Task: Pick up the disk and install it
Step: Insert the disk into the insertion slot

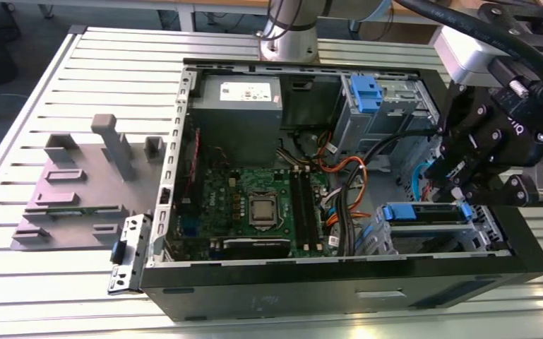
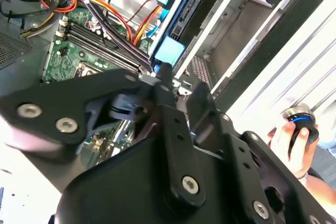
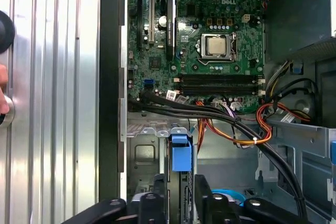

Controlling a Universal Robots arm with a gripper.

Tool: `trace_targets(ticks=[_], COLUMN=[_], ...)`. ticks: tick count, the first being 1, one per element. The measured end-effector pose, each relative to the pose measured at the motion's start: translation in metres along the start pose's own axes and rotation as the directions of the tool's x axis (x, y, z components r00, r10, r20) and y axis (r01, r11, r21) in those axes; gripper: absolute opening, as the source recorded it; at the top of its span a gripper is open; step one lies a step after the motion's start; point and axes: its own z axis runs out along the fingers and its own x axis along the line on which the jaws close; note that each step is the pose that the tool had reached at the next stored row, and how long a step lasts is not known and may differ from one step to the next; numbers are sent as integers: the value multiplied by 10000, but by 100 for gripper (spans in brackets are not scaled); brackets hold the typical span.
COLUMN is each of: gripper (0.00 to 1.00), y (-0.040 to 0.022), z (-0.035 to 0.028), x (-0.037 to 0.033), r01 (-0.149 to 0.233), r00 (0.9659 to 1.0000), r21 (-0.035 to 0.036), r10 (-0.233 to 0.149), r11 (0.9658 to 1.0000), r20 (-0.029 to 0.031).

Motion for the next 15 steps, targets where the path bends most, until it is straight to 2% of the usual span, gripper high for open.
trace_targets(ticks=[2, 3, 6, 15], gripper=[31, 31, 13, 11], y=[0, 0, 0, 0], z=[0, 0, 0, 1], x=[0, 0, 0, 0], r01=[0, 0, 0, 0], r00=[10000, 10000, 10000, 10000], r21=[0, 0, 0, 0], r10=[0, 0, 0, 0], r11=[10000, 10000, 10000, 10000], r20=[0, 0, 0, 0])
